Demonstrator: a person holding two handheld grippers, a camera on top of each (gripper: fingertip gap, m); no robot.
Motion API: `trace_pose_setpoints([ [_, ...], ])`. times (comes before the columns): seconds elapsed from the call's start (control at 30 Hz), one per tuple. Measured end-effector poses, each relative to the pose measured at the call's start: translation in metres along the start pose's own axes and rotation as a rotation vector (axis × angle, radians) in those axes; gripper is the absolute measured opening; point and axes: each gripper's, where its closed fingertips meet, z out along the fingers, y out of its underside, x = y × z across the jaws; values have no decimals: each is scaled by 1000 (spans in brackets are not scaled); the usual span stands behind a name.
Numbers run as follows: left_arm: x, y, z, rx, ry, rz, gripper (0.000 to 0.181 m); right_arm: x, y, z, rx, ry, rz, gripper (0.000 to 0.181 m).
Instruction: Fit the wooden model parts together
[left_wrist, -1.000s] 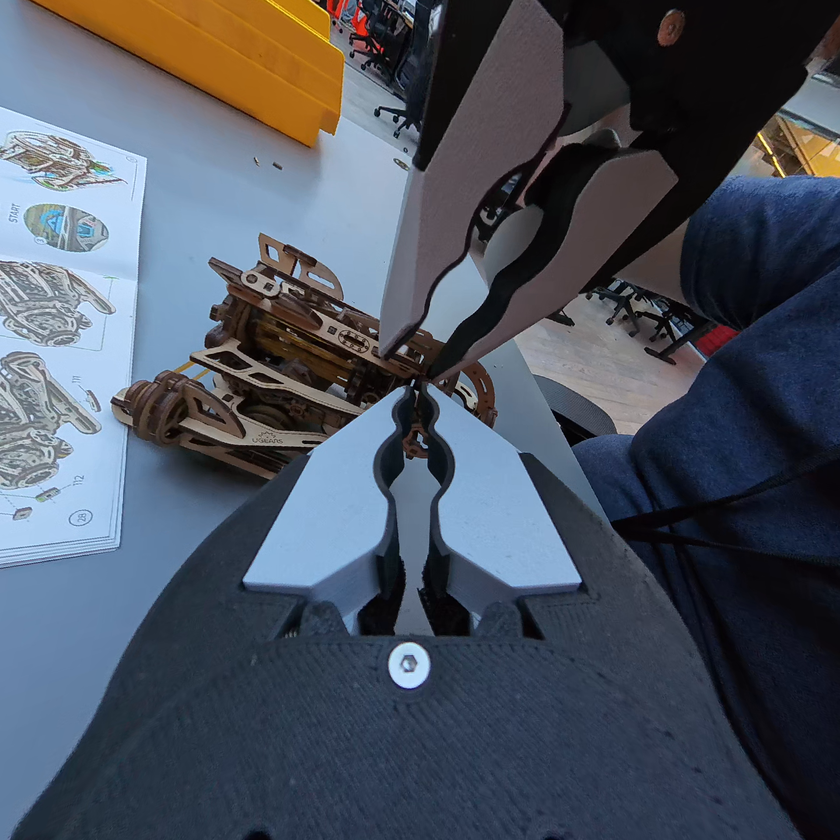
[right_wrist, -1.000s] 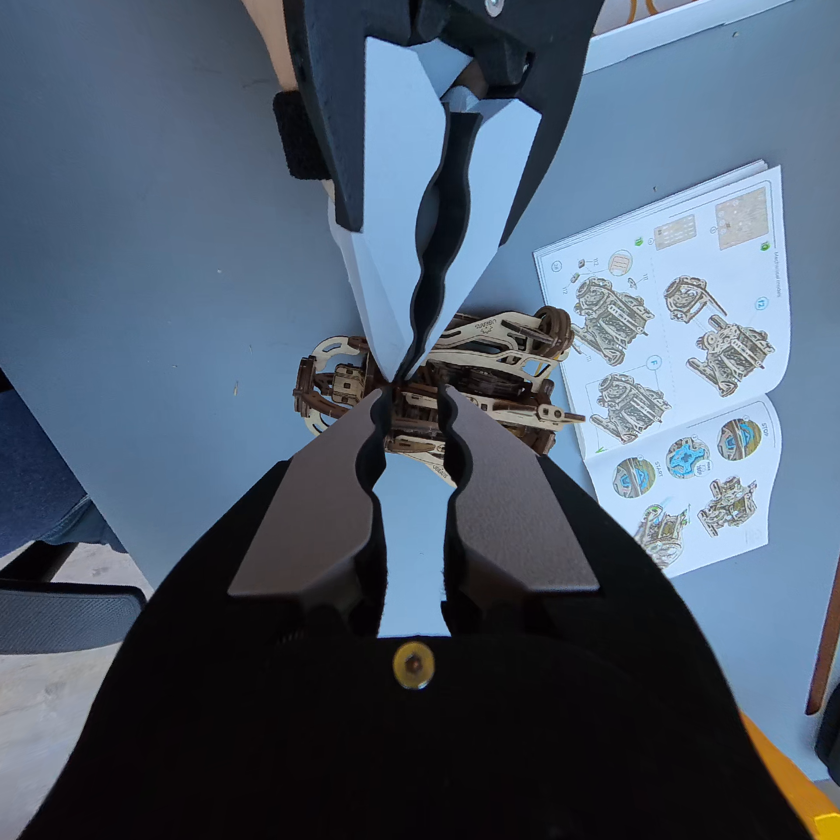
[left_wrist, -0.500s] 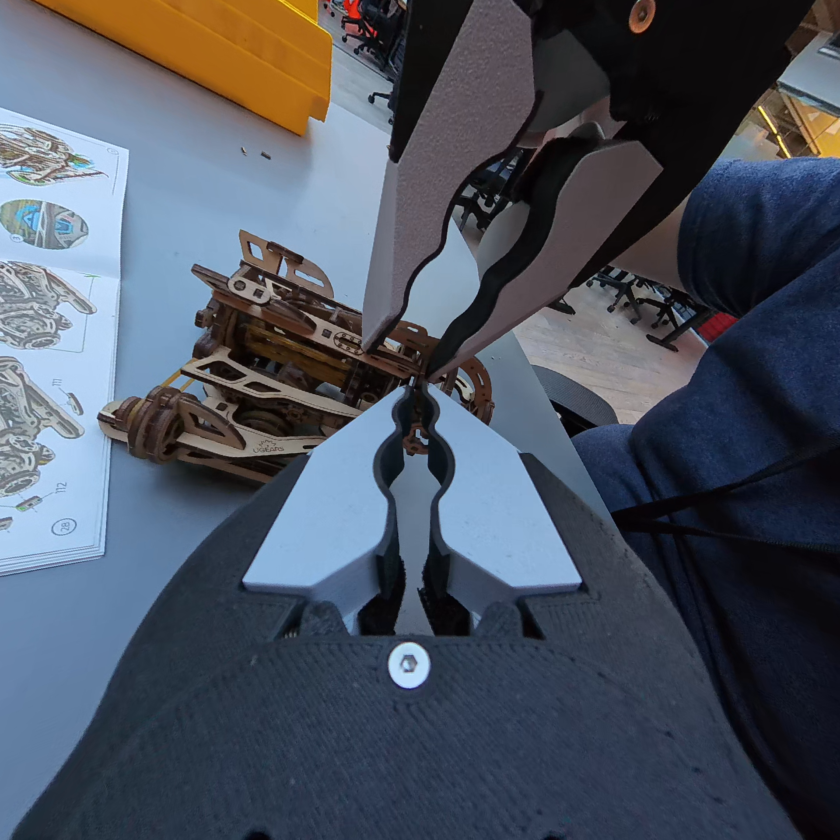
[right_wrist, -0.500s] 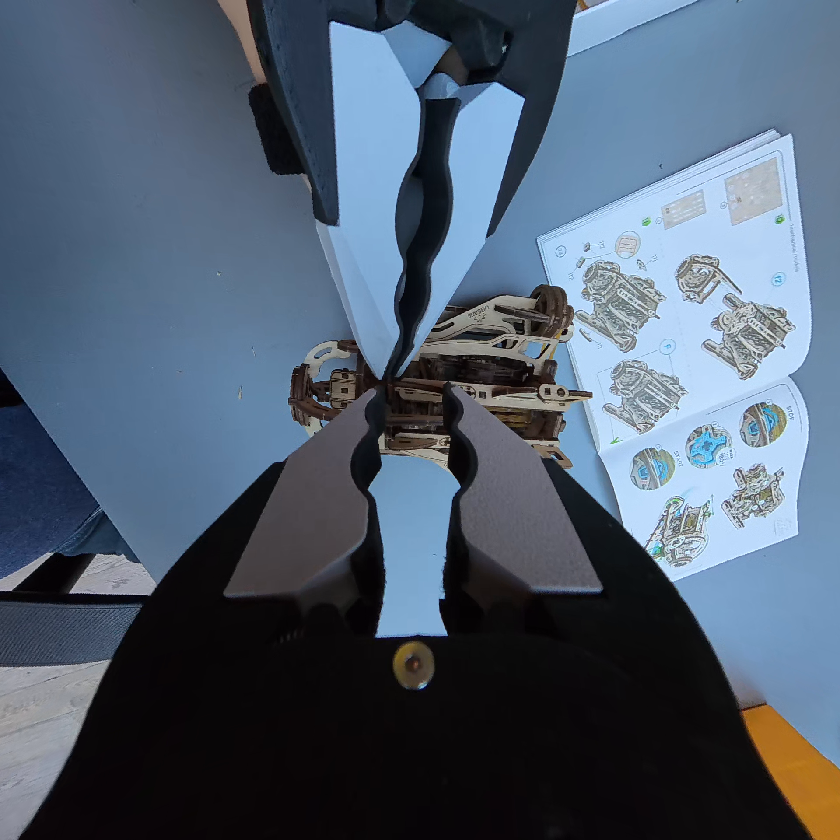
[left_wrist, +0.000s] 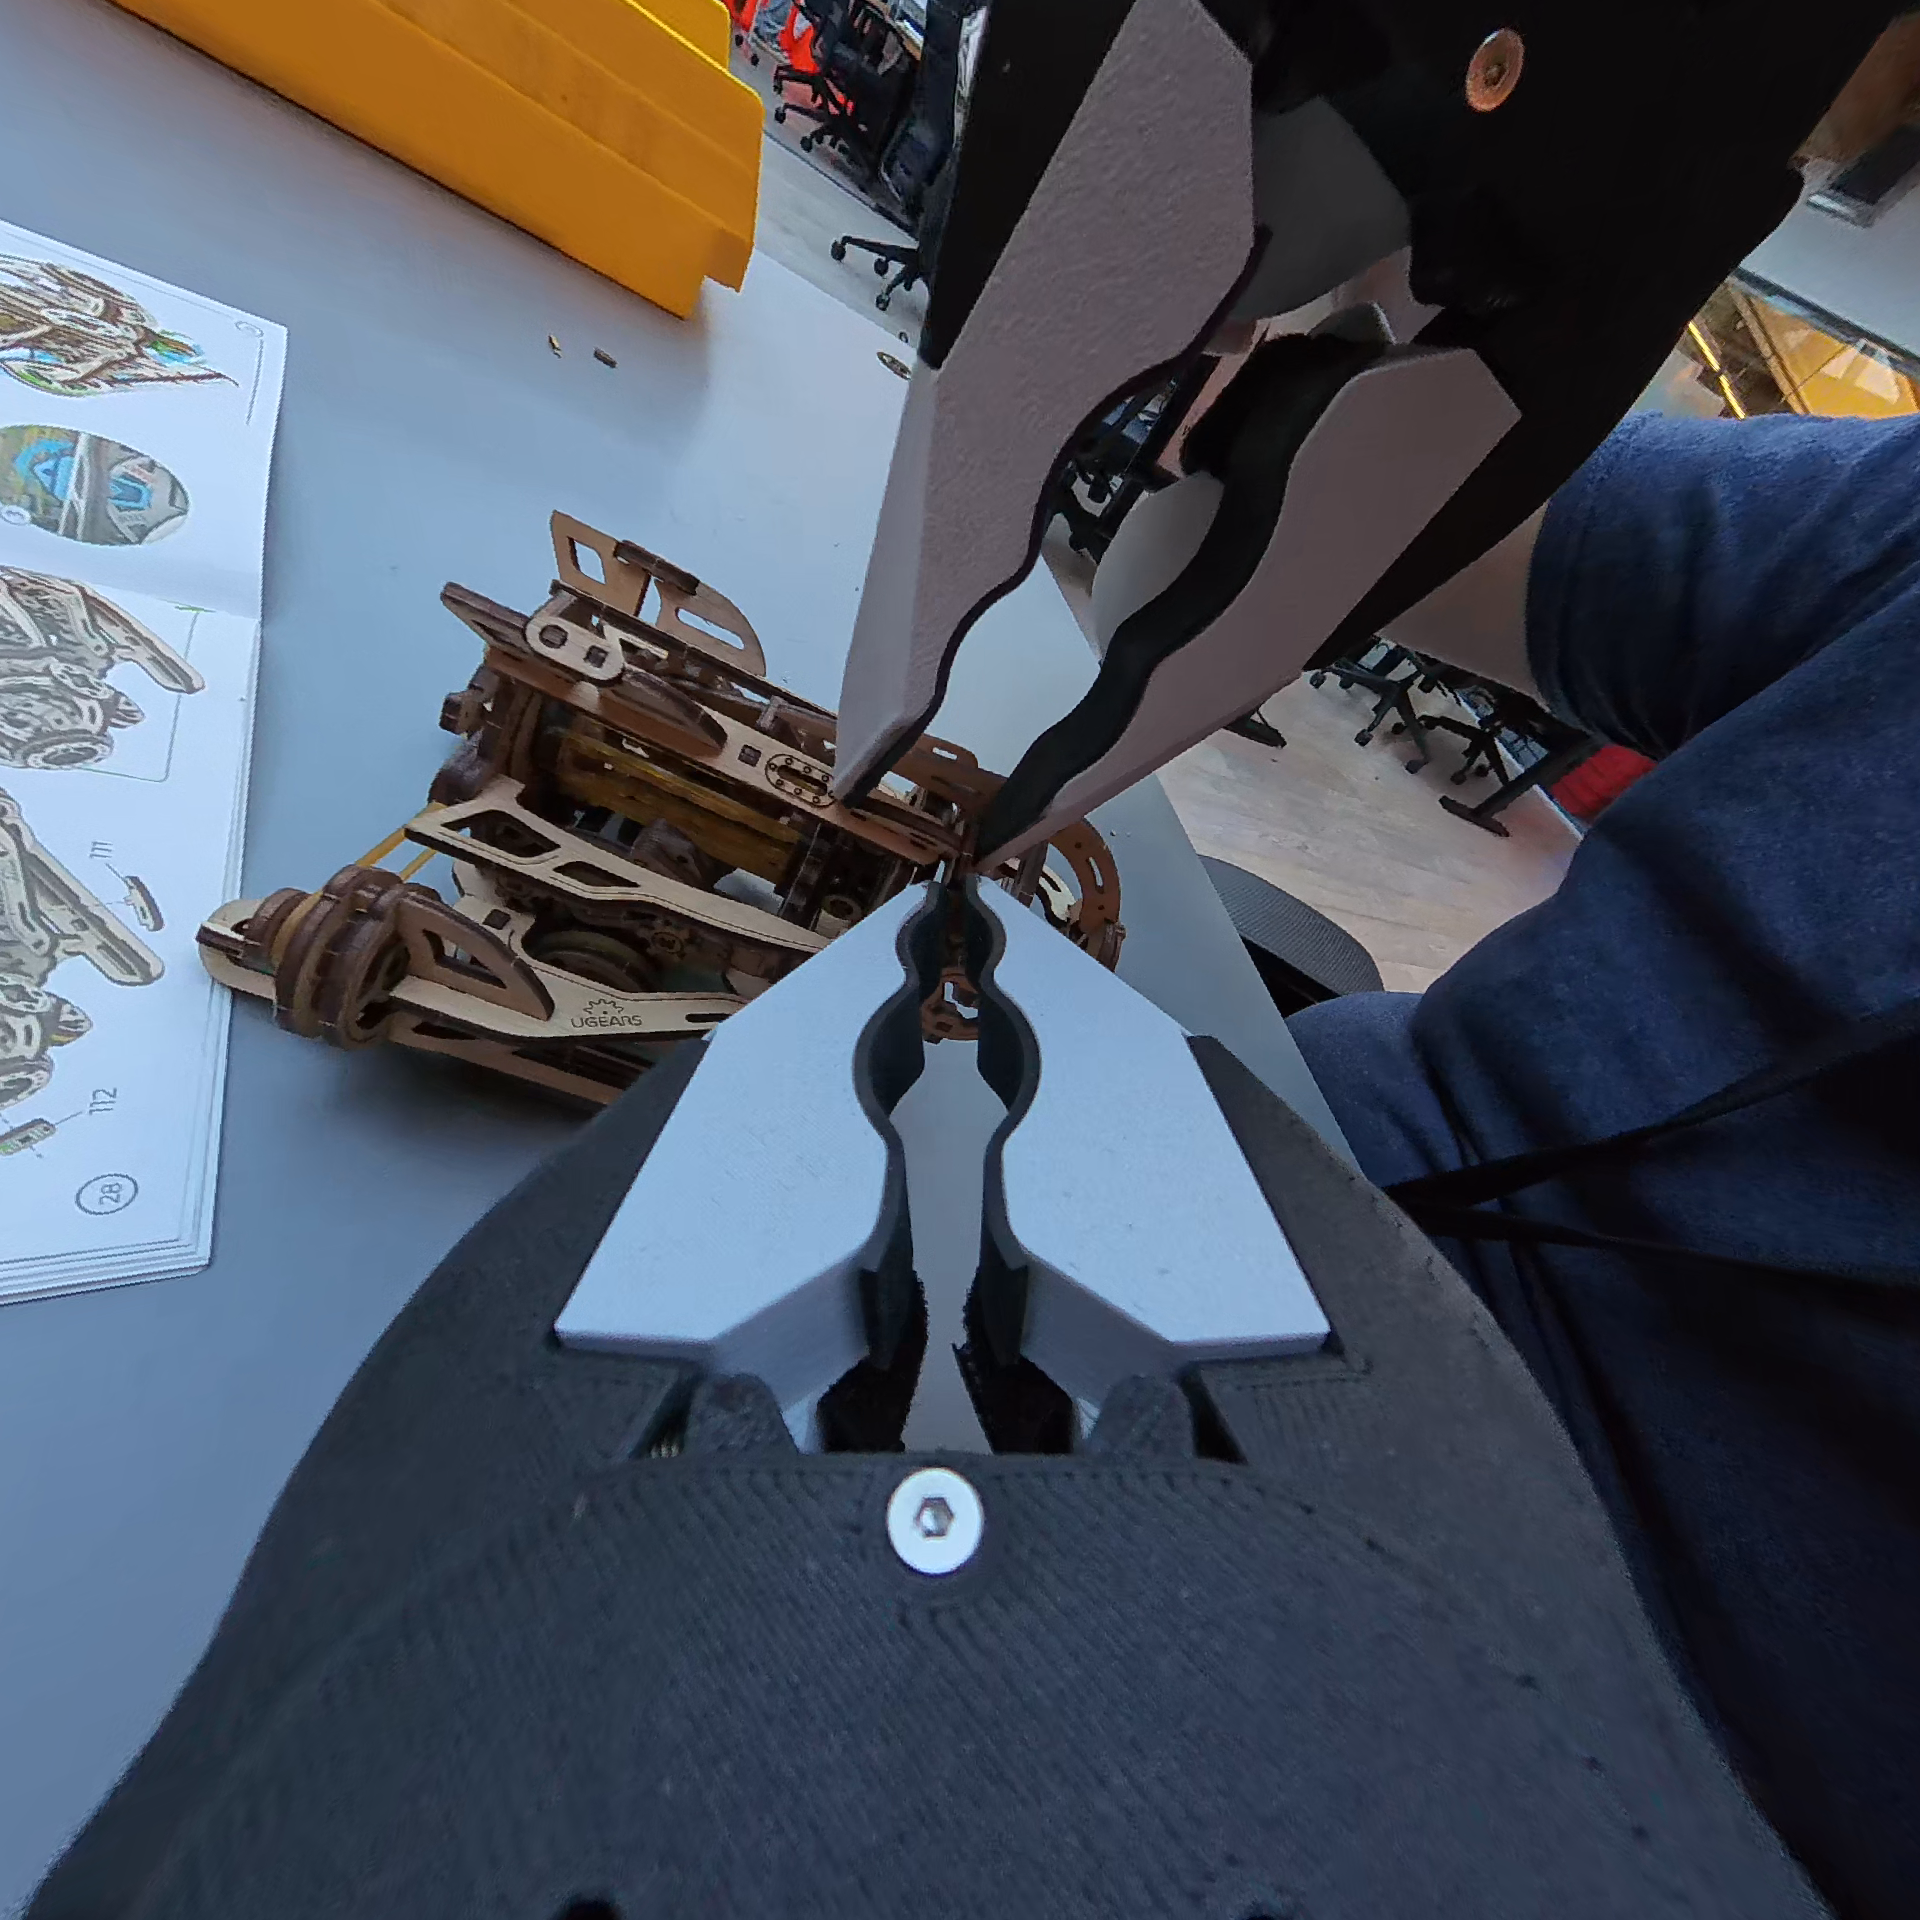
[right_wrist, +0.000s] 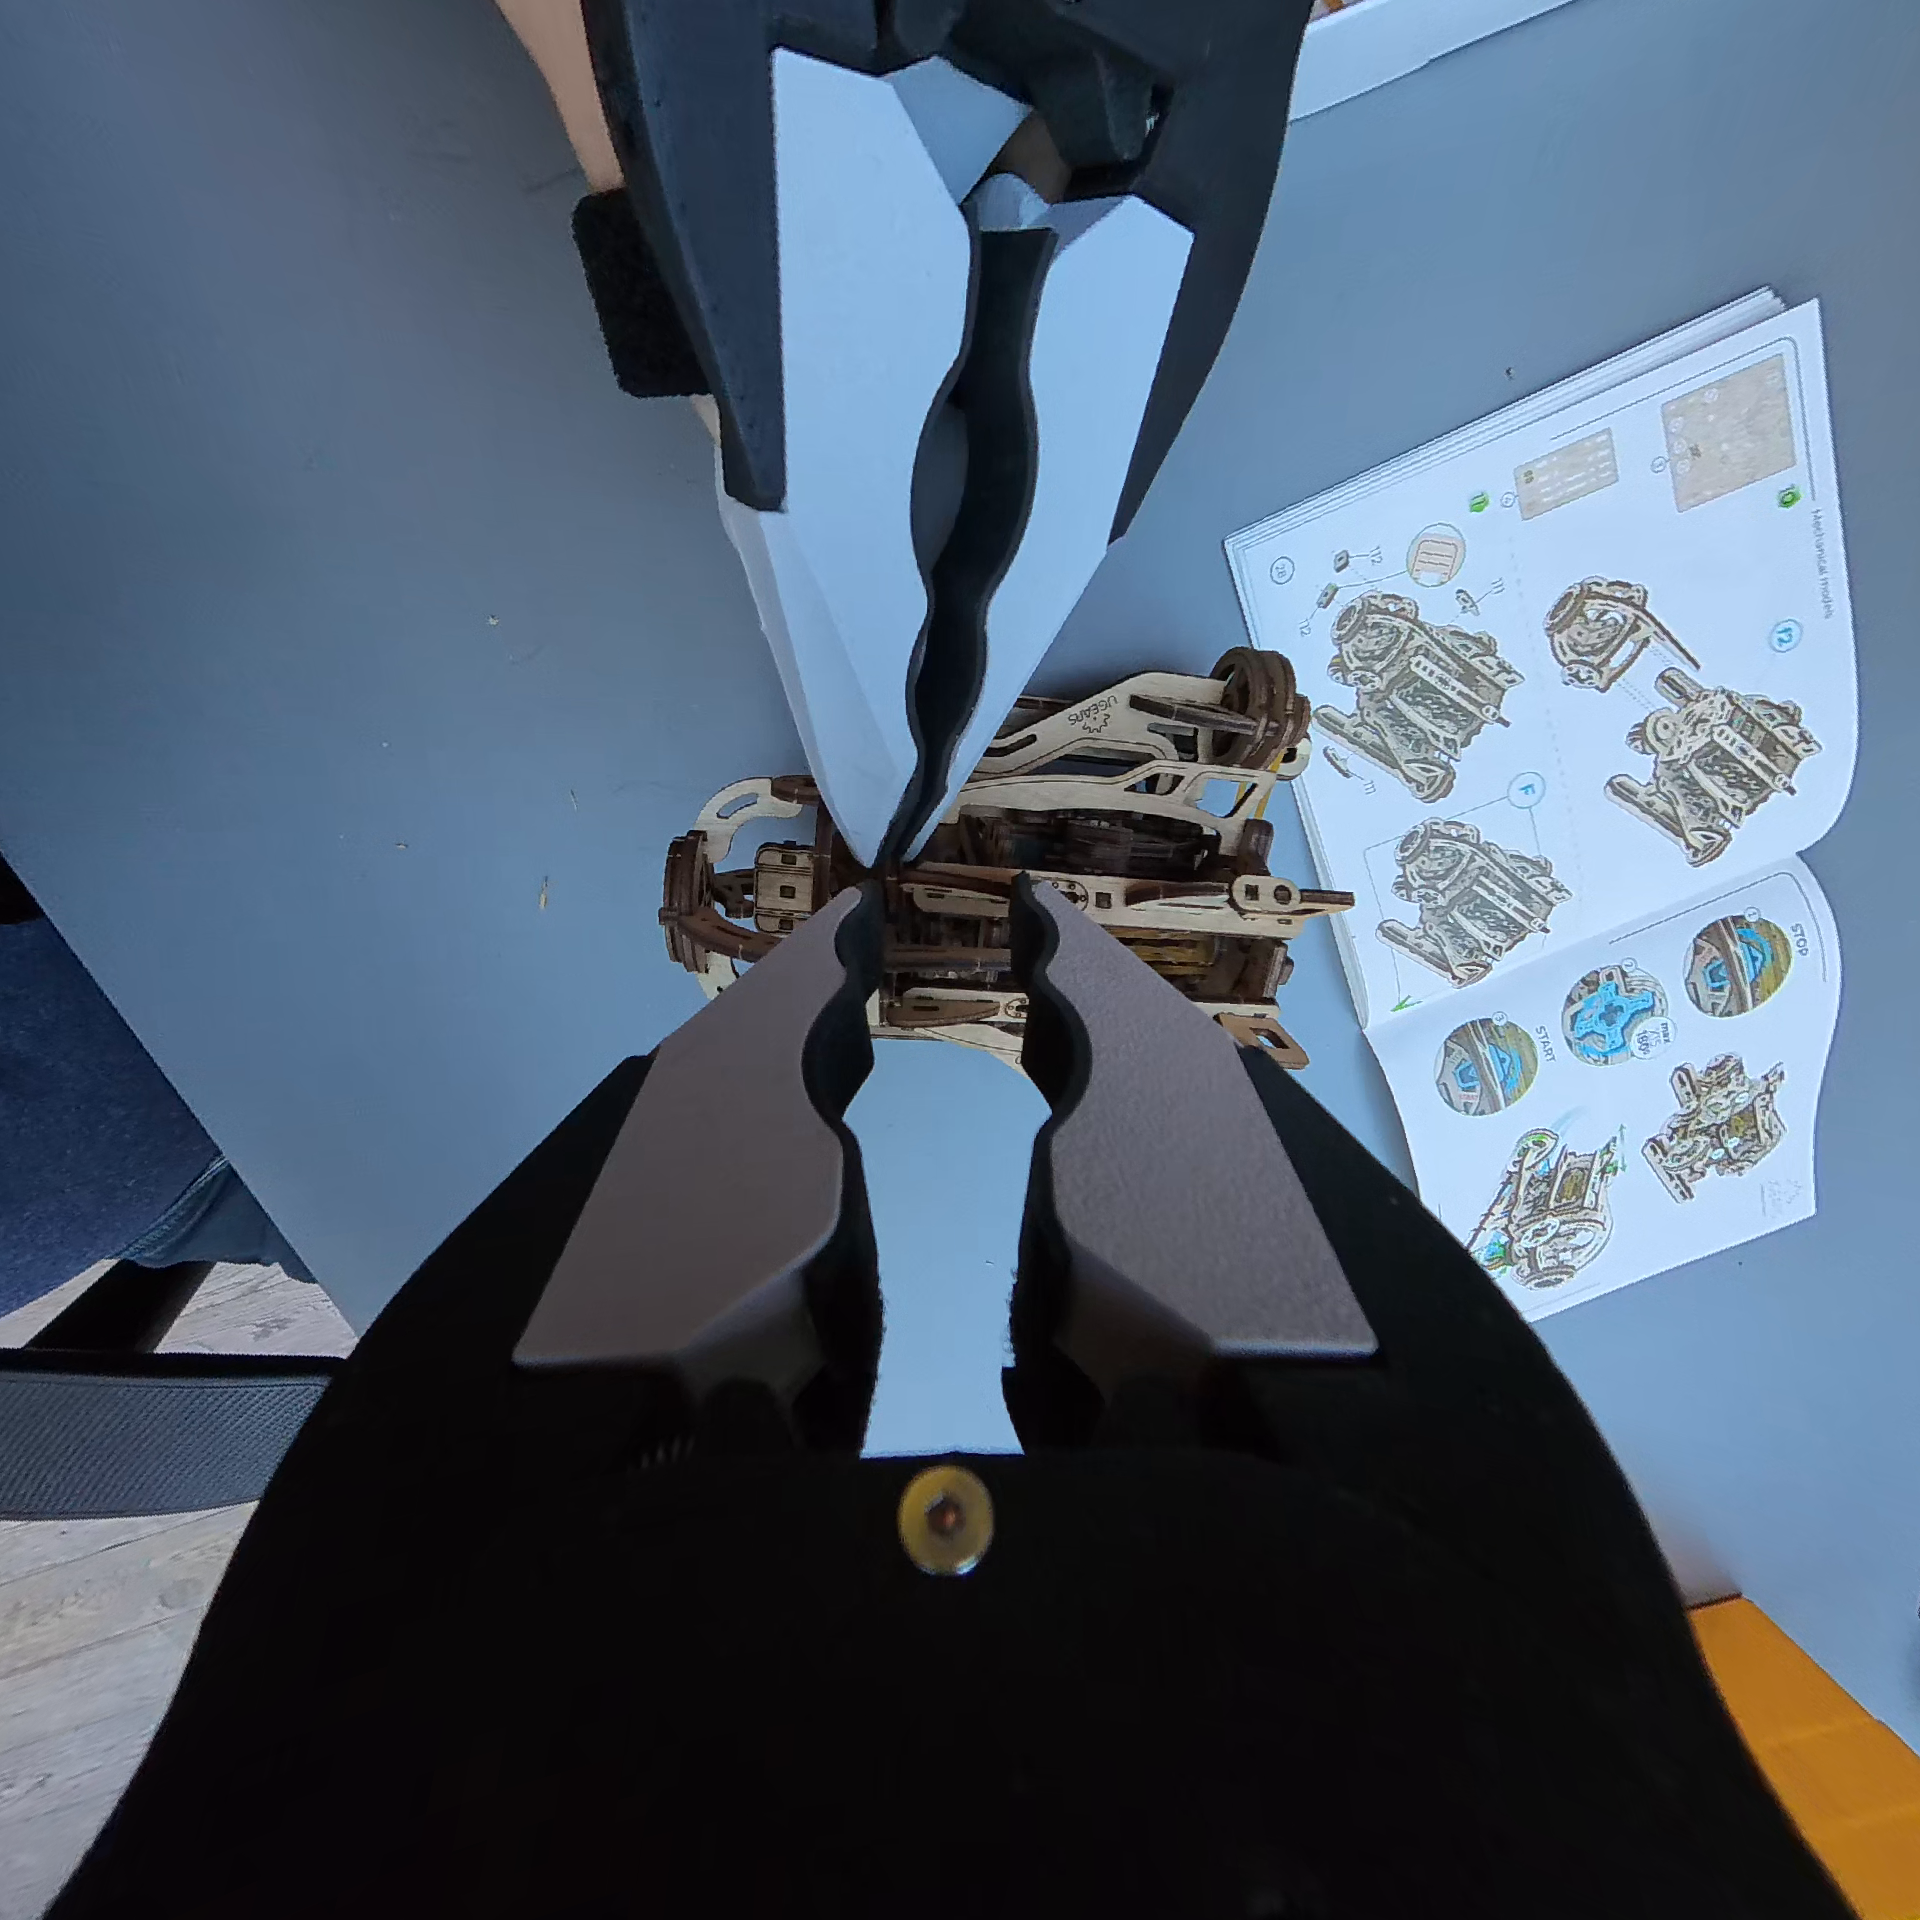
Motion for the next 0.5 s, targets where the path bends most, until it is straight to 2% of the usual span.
trace_pose_setpoints([
  [0.5,-2,0,0,12,-2,-27,0,0,1,1,-2,14,-20,24],
])
